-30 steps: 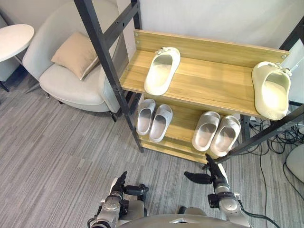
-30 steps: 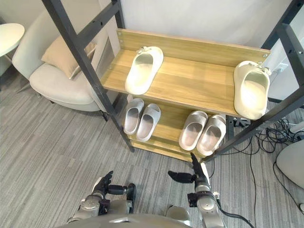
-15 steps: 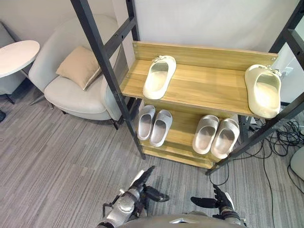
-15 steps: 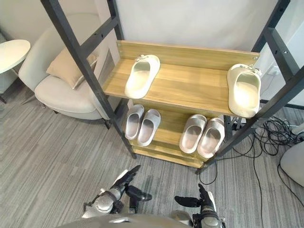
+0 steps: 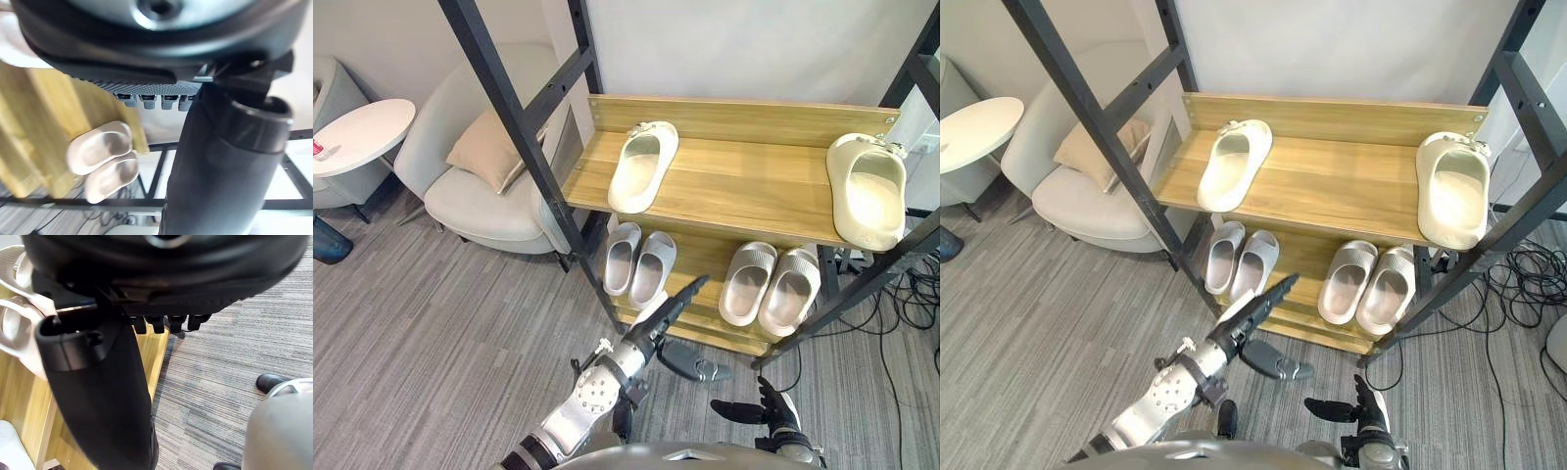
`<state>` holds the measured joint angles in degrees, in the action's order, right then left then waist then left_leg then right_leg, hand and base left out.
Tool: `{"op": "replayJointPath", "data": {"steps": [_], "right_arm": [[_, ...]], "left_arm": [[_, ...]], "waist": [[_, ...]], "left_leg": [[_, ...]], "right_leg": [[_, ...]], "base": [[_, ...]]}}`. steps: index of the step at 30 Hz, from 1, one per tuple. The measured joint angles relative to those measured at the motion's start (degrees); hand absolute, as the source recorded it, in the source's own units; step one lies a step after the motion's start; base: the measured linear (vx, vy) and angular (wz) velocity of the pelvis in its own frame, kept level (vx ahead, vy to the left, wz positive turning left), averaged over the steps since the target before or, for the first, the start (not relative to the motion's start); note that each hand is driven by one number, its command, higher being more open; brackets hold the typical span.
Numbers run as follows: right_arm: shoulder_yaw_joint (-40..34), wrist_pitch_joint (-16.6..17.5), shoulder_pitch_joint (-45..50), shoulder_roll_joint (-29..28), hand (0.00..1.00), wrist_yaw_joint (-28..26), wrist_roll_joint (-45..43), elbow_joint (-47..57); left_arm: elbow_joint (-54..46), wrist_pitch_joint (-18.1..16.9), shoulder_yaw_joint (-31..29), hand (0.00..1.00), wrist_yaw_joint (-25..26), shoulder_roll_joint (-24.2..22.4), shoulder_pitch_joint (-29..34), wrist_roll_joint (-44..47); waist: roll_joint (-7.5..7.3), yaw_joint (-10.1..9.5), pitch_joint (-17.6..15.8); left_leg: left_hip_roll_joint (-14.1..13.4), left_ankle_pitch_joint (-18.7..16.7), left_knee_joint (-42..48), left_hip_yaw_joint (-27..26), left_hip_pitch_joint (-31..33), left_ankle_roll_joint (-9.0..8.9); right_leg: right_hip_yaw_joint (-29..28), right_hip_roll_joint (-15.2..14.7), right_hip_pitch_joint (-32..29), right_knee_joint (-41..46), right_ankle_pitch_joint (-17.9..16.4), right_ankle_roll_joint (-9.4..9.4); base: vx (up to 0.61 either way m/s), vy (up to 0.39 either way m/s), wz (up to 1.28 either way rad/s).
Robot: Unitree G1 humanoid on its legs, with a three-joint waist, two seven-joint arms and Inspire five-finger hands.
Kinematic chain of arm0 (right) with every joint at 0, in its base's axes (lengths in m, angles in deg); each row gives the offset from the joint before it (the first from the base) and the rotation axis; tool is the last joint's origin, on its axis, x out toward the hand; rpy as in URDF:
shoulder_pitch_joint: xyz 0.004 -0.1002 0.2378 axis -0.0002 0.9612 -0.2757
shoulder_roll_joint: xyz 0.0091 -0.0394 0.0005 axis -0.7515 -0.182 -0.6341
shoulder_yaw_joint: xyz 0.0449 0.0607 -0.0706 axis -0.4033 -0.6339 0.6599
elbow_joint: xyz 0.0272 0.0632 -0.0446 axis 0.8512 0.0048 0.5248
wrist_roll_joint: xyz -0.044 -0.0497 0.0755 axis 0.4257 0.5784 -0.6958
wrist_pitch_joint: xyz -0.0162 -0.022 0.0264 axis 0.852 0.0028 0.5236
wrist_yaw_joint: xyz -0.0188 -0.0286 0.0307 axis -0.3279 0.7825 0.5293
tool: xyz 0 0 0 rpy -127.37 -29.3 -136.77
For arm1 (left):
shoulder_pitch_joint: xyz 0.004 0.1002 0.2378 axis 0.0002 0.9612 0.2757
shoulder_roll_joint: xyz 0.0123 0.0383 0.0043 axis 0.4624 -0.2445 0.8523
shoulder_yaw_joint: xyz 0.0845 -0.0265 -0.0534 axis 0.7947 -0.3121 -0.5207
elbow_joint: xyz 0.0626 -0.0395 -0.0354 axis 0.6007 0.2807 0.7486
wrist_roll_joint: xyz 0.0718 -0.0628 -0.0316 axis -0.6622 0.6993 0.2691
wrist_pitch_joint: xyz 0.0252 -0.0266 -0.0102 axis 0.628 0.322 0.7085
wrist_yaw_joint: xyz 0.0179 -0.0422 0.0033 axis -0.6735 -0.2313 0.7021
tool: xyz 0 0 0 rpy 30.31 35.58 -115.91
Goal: Organize the slippers on the shoe rack
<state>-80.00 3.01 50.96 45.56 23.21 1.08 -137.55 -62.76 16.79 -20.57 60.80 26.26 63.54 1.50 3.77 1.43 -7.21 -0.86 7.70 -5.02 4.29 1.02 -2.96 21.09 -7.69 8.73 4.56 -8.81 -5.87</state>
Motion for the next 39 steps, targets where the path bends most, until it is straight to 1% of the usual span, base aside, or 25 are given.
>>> {"op": "replayJointPath", "data": {"steps": [3,6,9,11,12,15,17,19,22,27,29,31,35,39], "right_arm": [[0.1,0.4,0.0,0.0,1.0,0.2,-0.4,0.0],[0.7,0.7,0.0,0.1,1.0,0.3,-0.3,0.0],[1.3,1.2,0.0,0.0,1.0,0.3,-0.3,0.0],[2.1,1.2,0.2,0.1,1.0,0.3,-0.3,-0.1],[2.3,1.3,0.3,0.1,1.0,0.3,-0.3,-0.2],[3.2,1.3,0.4,0.1,1.0,0.3,-0.3,-0.8],[4.6,1.3,0.5,0.1,1.0,0.2,-0.3,-1.0],[4.8,1.3,0.6,0.1,1.0,-0.1,-0.2,-1.0],[4.8,1.3,1.1,0.1,1.0,-0.1,-0.2,-1.2],[5.7,1.3,1.1,0.3,1.0,-0.3,-0.1,-1.4],[5.8,1.2,1.0,0.2,1.0,-0.5,-0.1,-1.7],[5.8,1.2,1.0,0.1,1.0,-0.8,-0.1,-1.7],[5.8,1.2,0.6,0.1,1.0,-1.5,-0.2,-1.6],[5.8,1.2,0.4,0.1,1.0,-2.1,-0.2,-1.1]], "left_arm": [[-5.0,-1.9,-2.6,1.0,2.4,0.5,-0.3,2.4],[-7.6,-3.0,-2.8,1.0,3.3,1.4,-0.3,5.1],[-11.2,-3.0,-2.7,1.0,3.8,1.3,-0.3,5.6],[-16.1,-3.3,-2.8,1.0,4.9,1.0,-0.6,5.6],[-17.1,-3.6,-2.8,1.0,5.1,0.9,-1.0,5.6],[-18.6,-4.9,-2.8,1.0,6.3,-0.4,-4.3,5.6],[-19.2,-5.1,-3.1,1.0,7.0,-1.1,-6.4,5.6],[-19.5,-5.1,-3.6,1.0,7.1,-1.7,-7.2,5.6],[-19.5,-5.3,-4.9,1.0,8.2,-2.8,-8.8,5.7],[-19.0,-5.3,-7.6,1.0,10.2,-3.1,-15.3,5.4],[-16.6,-5.4,-9.7,1.0,11.7,-3.2,-19.0,3.0],[-14.4,-5.4,-11.3,1.0,12.4,-3.0,-20.9,1.7],[-8.1,-5.1,-14.9,1.0,14.5,-1.1,-24.1,-2.7],[-0.9,-4.4,-16.4,1.0,14.8,3.2,-26.2,-7.4]], "waist": [[-0.21,0.02,0.2],[-0.44,-0.12,0.4],[-0.97,-0.46,0.9],[-1.43,-0.48,1.7],[-1.55,-0.53,1.9],[-1.59,-0.95,2.9],[-1.74,-0.93,3.7],[-1.64,-0.93,4.1],[-1.89,-0.89,4.6],[-2.52,-0.78,4.7],[-2.88,-0.77,4.5],[-3.07,-0.61,4.5],[-3.36,-0.44,4.5],[-3.83,0.32,4.2]], "left_leg": [[0.0,-0.1,0.0,-0.2,0.0,-0.12],[-0.1,-0.1,0.0,-0.4,0.0,-0.13],[-0.4,-0.2,0.0,-0.8,0.0,-0.14],[-0.4,-0.2,0.0,-0.8,0.0,-0.14],[-0.5,-0.2,0.0,-0.8,0.0,-0.14],[-0.7,-0.2,0.0,-0.7,0.0,-0.14],[-0.8,-0.1,0.0,-0.7,0.0,-0.14],[-0.9,-0.1,0.0,-0.7,0.0,-0.14],[-1.0,-0.1,0.0,-0.7,0.0,-0.15],[-1.0,-0.1,0.0,-0.8,0.1,-0.17],[-1.0,-0.1,0.0,-0.9,0.1,-0.18],[-1.1,-0.1,0.0,-1.0,0.1,-0.18],[-1.2,-0.1,0.0,-2.0,0.0,-0.18],[-1.4,-0.1,0.0,-2.1,0.0,-0.18]], "right_leg": [[-0.1,0.1,0.3,-0.6,0.2,0.17],[-0.3,0.2,0.5,-1.3,0.6,0.39],[-0.7,0.3,0.4,-1.5,0.8,0.5],[-0.8,0.3,0.4,-1.5,0.8,0.54],[-0.8,0.3,0.4,-1.4,0.8,0.56],[-0.9,0.6,0.3,-1.3,1.0,0.69],[-1.0,0.8,0.1,-1.2,1.0,0.72],[-1.1,0.8,0.0,-1.1,1.0,0.73],[-1.1,0.9,0.0,-1.1,1.0,0.74],[-1.2,0.9,-0.1,-1.1,1.0,0.75],[-1.2,1.0,-0.1,-1.0,1.1,0.78],[-1.3,1.0,-0.1,-1.0,1.1,0.84],[-2.4,1.0,-0.7,-0.8,1.3,1.03],[-2.6,1.3,-0.8,-1.1,1.6,1.25]], "base": [[0.0,0.0,0.0],[0.01,-0.002,-0.03],[0.0,-0.002,-0.08],[0.0,0.0,0.0],[0.0,0.0,0.0],[-0.05,0.006,0.0],[-0.06,0.012,-0.03],[-0.04,0.008,-0.02],[0.0,0.0,0.0],[0.0,0.0,0.0],[0.0,0.0,0.0],[-0.01,0.002,-0.02],[-0.02,0.014,-0.12],[-0.04,0.008,-0.05]]}}
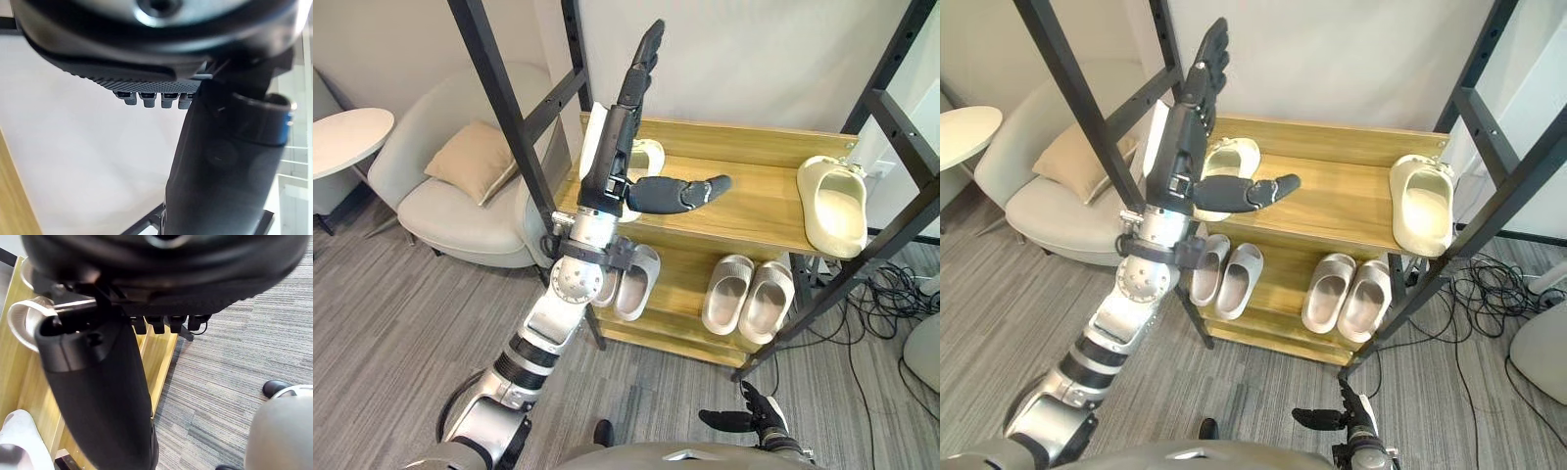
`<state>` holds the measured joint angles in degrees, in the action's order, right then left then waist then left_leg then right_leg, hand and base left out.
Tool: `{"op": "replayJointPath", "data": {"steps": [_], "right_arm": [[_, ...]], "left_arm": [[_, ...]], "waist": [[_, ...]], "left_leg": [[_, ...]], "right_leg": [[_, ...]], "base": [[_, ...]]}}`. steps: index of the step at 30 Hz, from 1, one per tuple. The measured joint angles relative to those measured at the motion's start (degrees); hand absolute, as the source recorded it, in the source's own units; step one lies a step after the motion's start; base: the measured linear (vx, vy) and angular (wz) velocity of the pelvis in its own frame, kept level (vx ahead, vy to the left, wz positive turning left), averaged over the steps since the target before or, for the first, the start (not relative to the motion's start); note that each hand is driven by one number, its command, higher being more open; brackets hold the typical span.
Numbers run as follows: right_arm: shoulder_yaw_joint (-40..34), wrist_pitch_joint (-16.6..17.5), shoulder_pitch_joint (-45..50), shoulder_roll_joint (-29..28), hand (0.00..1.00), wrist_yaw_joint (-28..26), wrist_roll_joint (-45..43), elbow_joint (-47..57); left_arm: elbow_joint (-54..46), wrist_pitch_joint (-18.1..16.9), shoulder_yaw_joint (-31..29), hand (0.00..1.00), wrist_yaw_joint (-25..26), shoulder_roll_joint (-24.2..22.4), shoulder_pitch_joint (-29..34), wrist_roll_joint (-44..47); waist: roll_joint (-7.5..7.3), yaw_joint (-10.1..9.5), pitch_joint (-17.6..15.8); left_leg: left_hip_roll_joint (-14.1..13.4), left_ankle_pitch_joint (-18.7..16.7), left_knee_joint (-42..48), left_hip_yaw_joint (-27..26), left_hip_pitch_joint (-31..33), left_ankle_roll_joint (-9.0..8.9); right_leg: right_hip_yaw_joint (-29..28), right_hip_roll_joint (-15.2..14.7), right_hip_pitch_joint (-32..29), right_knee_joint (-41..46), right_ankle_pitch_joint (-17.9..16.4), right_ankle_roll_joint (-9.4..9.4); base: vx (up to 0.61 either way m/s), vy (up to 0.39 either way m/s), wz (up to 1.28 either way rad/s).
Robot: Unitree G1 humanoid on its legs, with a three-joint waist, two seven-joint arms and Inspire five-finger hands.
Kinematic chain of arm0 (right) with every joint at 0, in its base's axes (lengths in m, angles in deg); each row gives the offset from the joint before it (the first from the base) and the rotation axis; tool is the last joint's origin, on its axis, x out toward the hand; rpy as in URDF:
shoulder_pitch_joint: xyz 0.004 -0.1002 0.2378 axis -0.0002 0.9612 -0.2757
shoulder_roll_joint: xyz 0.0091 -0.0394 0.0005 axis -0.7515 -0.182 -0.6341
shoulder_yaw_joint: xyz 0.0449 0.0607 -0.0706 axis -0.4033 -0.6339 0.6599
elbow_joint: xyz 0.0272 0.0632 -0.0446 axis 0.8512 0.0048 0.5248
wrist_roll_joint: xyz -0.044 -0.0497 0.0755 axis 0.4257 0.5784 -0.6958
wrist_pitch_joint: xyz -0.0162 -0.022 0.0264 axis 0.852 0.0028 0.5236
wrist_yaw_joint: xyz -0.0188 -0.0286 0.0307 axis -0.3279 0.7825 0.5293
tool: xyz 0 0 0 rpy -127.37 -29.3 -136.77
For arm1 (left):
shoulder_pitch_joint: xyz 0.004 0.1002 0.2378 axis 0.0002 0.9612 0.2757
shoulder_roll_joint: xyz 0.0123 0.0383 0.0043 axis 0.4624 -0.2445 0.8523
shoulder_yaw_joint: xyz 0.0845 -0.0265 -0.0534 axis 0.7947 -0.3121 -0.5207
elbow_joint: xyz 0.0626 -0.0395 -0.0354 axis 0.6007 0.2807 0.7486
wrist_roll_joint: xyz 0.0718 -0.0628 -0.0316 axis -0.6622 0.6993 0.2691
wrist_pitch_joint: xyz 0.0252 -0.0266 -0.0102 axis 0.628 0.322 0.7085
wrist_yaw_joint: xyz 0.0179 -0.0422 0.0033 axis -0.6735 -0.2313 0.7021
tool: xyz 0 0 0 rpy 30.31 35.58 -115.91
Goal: Organize the slippers on the shoe rack
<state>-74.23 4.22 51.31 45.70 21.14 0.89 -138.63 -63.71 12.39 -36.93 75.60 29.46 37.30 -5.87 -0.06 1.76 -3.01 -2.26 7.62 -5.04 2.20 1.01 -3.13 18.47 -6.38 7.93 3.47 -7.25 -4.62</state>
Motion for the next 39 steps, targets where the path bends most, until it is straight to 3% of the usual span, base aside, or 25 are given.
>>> {"op": "replayJointPath", "data": {"steps": [5,12,20,26,39], "right_arm": [[0.0,0.1,-0.2,-0.1,1.0,-0.3,0.0,1.4],[-0.3,0.1,-0.4,-0.4,1.0,-0.3,0.0,2.3],[-1.3,0.2,-0.6,-0.7,1.0,-0.3,-0.1,3.2],[-1.3,0.2,0.1,-1.5,1.0,-0.3,-0.1,3.3],[-1.4,0.2,-0.3,-2.3,1.0,-0.1,0.0,3.4]], "left_arm": [[9.7,2.9,-0.7,1.0,-0.7,5.2,-0.5,-4.8],[13.1,6.3,-5.9,1.0,-0.8,10.0,-1.4,-13.1],[13.1,7.0,-6.8,1.0,-0.2,10.1,-4.0,-16.6],[13.1,7.6,-9.6,1.0,0.3,10.1,-4.4,-16.6],[13.1,10.0,-11.4,1.0,3.9,10.1,-5.7,-20.9]], "waist": [[-0.77,0.46,-0.9],[-1.37,0.46,-2.0],[-0.2,0.58,-2.8],[-0.28,1.46,-2.8],[-0.31,1.47,-2.9]], "left_leg": [[-0.3,-0.1,0.0,-0.3,0.1,-0.17],[-0.4,-0.4,0.0,-1.8,0.5,-0.55],[-0.6,-0.5,0.0,-3.2,0.6,-0.54],[-0.6,-0.5,0.0,-3.3,0.7,-0.51],[-0.6,-0.5,0.0,-3.5,0.5,-0.51]], "right_leg": [[-0.3,0.3,0.0,-0.9,0.4,0.05],[-1.9,0.3,-0.9,-1.7,1.0,0.01],[-3.2,0.4,-1.4,-2.6,2.0,0.22],[-3.5,0.4,-1.6,-2.7,2.3,0.12],[-4.0,0.3,-1.6,-2.7,2.3,0.11]], "base": [[-0.02,0.003,-0.03],[0.02,0.008,-0.12],[-0.02,0.022,-0.1],[-0.02,0.017,-0.02],[0.0,0.001,0.0]]}}
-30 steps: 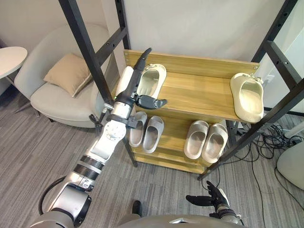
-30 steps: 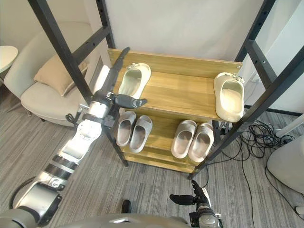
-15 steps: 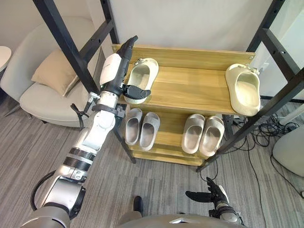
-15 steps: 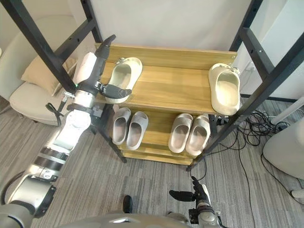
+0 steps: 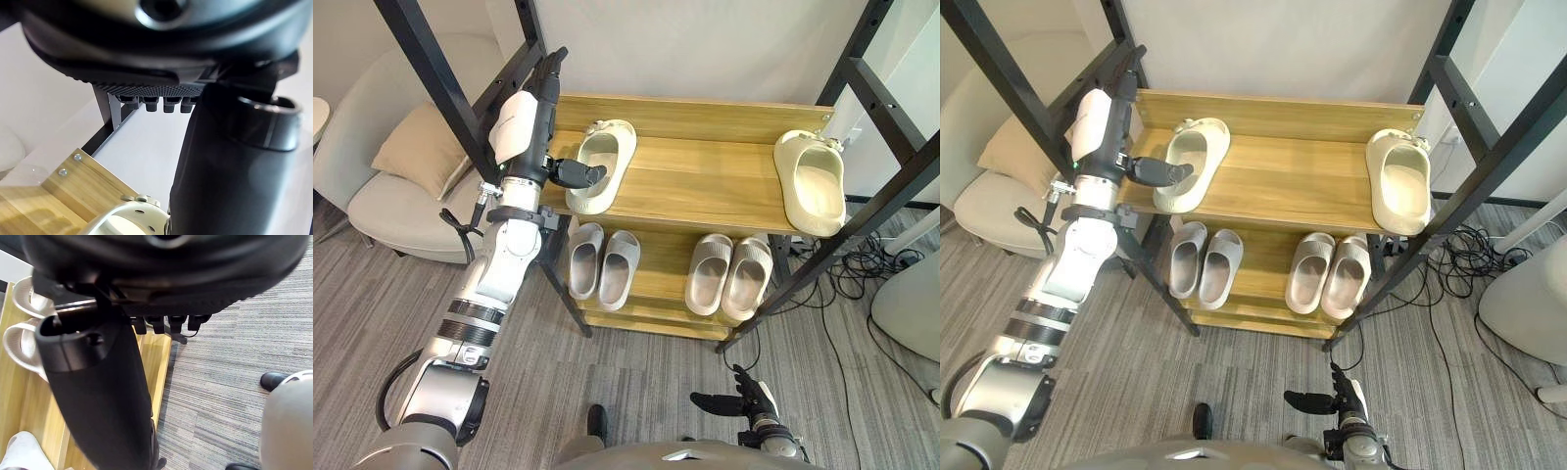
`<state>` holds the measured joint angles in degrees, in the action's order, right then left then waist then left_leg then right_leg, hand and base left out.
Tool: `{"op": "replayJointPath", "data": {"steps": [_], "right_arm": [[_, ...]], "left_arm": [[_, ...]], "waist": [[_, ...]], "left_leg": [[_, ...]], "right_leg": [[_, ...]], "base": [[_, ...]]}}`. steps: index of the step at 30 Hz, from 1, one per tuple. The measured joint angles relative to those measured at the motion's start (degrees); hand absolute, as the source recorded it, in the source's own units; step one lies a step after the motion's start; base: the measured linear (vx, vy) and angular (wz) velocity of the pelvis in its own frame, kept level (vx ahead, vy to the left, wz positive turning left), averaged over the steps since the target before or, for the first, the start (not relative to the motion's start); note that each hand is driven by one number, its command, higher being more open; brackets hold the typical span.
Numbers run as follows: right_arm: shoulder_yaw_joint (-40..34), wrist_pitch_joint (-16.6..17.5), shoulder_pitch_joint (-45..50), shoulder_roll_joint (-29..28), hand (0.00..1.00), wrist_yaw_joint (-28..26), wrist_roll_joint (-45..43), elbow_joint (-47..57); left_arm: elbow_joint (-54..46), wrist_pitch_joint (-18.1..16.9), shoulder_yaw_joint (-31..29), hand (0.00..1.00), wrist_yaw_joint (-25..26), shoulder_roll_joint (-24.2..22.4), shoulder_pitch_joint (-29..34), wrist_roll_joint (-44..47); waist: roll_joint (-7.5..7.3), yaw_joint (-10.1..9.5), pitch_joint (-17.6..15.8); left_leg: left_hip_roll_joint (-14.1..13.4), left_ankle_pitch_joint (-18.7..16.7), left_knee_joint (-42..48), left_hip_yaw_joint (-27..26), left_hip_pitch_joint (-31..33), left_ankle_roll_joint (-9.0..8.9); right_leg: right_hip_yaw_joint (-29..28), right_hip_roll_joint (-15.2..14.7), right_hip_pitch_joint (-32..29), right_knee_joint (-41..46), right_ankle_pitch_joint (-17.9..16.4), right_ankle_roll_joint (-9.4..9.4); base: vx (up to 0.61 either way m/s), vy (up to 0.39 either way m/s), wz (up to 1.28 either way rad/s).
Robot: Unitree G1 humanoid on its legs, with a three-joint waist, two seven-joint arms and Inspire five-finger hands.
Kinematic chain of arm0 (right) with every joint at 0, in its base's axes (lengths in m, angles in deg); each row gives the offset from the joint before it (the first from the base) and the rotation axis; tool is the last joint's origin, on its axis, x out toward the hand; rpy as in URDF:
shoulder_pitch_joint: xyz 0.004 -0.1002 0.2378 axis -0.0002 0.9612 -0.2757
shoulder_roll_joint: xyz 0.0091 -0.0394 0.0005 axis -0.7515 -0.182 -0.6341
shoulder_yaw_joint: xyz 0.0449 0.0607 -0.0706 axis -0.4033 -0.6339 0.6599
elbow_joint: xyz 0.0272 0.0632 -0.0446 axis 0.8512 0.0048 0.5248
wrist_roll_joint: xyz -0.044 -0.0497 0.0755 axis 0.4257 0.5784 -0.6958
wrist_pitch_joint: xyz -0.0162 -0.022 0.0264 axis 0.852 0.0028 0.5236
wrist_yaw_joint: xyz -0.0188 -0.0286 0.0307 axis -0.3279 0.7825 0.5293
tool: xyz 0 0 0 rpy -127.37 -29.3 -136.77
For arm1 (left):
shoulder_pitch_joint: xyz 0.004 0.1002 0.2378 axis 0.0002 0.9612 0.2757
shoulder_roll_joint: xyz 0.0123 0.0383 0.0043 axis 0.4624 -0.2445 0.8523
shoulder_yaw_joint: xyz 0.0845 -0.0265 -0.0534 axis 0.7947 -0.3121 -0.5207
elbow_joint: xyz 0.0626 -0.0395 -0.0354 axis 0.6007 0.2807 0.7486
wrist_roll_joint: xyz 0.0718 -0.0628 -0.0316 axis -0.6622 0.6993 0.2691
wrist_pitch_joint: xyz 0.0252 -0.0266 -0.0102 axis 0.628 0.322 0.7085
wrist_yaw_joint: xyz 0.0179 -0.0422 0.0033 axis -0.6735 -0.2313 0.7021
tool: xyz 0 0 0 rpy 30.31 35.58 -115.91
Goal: Organize the slippers on the shoe rack
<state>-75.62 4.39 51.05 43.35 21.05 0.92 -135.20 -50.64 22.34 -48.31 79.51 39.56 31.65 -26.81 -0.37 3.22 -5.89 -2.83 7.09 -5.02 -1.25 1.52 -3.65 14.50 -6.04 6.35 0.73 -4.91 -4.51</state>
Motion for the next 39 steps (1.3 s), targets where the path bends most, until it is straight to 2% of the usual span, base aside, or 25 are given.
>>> {"op": "replayJointPath", "data": {"steps": [6,10,24,39], "right_arm": [[-0.1,0.0,0.0,0.0,1.0,0.0,0.0,0.0],[-0.2,0.0,0.0,0.0,1.0,0.0,0.0,0.0],[-2.3,0.0,0.1,-0.5,1.0,0.5,-0.1,0.1],[-3.4,0.1,1.3,-0.5,1.0,0.9,-0.1,1.3]], "left_arm": [[0.1,1.1,-1.0,1.0,0.9,0.0,-0.1,-1.9],[2.3,2.2,-1.1,1.0,1.3,0.0,-2.4,-4.4],[6.3,5.2,-3.5,1.0,3.2,-0.2,-4.9,-5.6],[9.1,6.5,-5.0,1.0,3.7,-0.2,-6.6,-6.7]], "waist": [[0.03,0.14,0.0],[0.07,0.15,0.0],[0.4,0.6,-0.5],[0.61,0.72,-1.0]], "left_leg": [[0.0,0.0,0.0,-0.2,-0.1,-0.03],[-0.1,-0.1,0.0,-0.6,-0.1,-0.07],[-0.5,-0.5,0.0,-3.2,-0.3,-0.09],[-1.0,-1.0,0.0,-5.5,0.0,-0.35]], "right_leg": [[-0.3,0.0,0.0,0.0,0.1,0.0],[-0.7,0.0,-0.3,-0.1,0.2,0.01],[-4.0,0.0,-1.6,-0.6,1.1,0.24],[-6.7,0.3,-3.0,-1.6,2.6,0.1]], "base": [[0.0,0.005,-0.01],[-0.01,0.008,-0.04],[0.01,0.012,-0.13],[-0.02,0.019,-0.1]]}}
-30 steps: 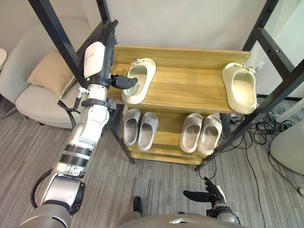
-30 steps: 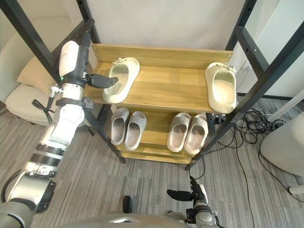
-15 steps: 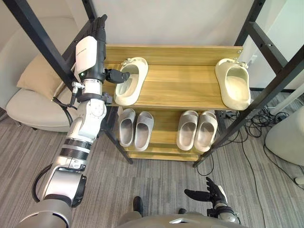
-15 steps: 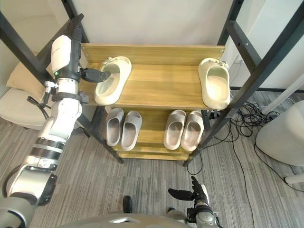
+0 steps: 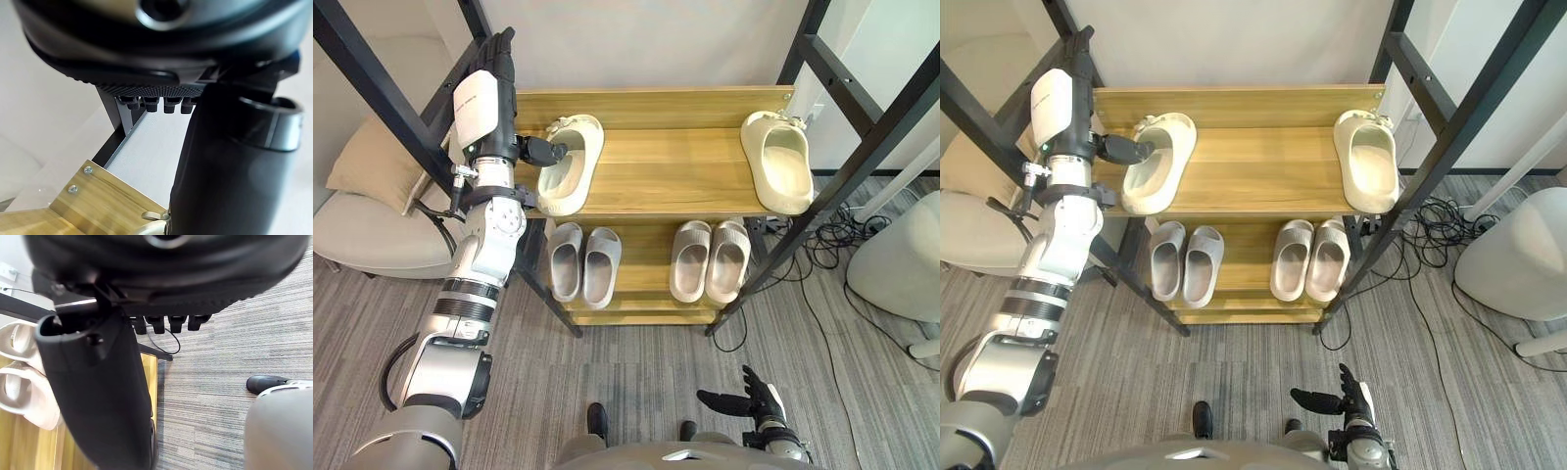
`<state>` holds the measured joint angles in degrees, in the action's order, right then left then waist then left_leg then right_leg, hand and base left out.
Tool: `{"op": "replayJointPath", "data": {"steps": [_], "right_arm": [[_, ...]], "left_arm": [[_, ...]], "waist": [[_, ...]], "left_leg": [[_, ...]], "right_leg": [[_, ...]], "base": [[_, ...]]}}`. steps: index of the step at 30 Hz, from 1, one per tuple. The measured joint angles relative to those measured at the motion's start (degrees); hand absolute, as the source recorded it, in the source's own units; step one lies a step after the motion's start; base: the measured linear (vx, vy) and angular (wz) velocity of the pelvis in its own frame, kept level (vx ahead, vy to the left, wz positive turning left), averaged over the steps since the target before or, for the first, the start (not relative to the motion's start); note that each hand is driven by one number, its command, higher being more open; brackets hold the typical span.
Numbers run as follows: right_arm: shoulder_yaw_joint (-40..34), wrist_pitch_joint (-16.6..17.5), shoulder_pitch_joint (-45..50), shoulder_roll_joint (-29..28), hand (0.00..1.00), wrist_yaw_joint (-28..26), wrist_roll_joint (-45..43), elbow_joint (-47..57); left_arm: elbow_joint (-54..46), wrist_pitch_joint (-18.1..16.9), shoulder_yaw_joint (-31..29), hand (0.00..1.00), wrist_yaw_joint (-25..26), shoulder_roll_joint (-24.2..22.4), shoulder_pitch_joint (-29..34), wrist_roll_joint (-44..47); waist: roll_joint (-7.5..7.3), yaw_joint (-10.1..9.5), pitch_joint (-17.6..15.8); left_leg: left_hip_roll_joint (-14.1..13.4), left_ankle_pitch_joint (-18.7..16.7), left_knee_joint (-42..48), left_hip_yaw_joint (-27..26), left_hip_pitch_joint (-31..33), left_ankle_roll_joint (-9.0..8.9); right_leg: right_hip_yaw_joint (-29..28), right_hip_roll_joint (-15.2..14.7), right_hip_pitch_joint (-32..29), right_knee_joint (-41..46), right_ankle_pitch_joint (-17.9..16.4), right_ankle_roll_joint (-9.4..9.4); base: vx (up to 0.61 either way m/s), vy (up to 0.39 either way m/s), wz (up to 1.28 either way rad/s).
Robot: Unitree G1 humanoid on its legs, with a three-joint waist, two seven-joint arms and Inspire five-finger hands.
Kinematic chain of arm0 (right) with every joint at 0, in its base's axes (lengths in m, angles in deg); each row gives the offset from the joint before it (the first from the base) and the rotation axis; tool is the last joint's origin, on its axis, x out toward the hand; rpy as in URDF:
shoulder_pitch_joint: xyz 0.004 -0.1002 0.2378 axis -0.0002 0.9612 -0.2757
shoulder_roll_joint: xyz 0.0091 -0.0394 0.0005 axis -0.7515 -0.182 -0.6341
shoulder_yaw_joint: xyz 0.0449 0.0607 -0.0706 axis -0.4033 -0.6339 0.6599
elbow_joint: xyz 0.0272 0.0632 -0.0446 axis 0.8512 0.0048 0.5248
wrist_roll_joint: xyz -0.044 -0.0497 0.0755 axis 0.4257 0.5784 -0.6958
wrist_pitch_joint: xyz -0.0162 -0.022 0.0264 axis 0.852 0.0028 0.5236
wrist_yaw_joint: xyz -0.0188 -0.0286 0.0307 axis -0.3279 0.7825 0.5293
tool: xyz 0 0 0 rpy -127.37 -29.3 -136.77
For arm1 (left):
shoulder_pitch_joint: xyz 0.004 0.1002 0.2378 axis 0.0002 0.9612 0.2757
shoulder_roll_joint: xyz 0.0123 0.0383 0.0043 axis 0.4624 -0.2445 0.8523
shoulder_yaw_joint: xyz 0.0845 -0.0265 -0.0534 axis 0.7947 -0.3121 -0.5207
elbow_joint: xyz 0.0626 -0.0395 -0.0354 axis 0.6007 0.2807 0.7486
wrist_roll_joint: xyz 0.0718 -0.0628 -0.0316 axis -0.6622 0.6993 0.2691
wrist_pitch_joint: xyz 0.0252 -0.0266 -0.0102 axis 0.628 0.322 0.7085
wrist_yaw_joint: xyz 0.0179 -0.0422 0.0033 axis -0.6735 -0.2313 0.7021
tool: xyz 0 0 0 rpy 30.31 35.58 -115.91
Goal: Organize the slippers on the shoe rack
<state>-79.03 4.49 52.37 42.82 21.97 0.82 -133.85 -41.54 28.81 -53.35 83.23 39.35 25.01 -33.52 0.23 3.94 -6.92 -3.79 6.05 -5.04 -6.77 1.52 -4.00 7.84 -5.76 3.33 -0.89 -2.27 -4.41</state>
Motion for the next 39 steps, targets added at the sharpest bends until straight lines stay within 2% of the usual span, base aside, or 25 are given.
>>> {"op": "replayJointPath", "data": {"steps": [6,7,20,39], "right_arm": [[-0.5,0.0,0.0,-0.2,1.0,0.0,0.0,0.0],[-0.6,0.0,0.0,-0.2,1.0,0.0,0.0,0.0],[-1.0,0.1,1.6,-0.2,1.0,0.0,0.0,1.2],[-0.3,0.0,2.2,0.1,1.0,0.1,0.0,1.4]], "left_arm": [[2.7,0.2,-0.9,1.0,0.0,0.0,-0.9,0.1],[3.1,0.2,-0.9,0.0,0.0,0.0,-1.1,0.1],[5.4,0.2,-0.9,0.0,-0.1,0.4,-1.7,1.2],[5.8,0.0,-0.8,0.0,-0.7,0.8,-1.6,2.4]], "waist": [[0.01,0.57,0.0],[0.01,0.63,0.0],[0.11,1.01,-0.1],[0.1,1.15,-0.1]], "left_leg": [[0.0,0.0,0.0,-0.5,0.4,-0.05],[0.0,0.0,0.0,-0.5,0.4,-0.05],[-0.2,-0.2,0.0,-2.9,0.6,0.01],[-0.1,-0.1,0.0,-2.2,-0.4,0.16]], "right_leg": [[-0.7,0.0,-0.6,-0.2,0.2,0.02],[-0.7,0.0,-0.6,-0.2,0.2,0.04],[-3.8,0.0,-2.6,-0.3,1.7,-0.07],[-3.4,-0.1,-1.4,-0.5,1.8,-0.14]], "base": [[0.02,0.0,-0.07],[0.01,0.0,-0.03],[-0.03,0.019,-0.12],[0.0,0.0,0.0]]}}
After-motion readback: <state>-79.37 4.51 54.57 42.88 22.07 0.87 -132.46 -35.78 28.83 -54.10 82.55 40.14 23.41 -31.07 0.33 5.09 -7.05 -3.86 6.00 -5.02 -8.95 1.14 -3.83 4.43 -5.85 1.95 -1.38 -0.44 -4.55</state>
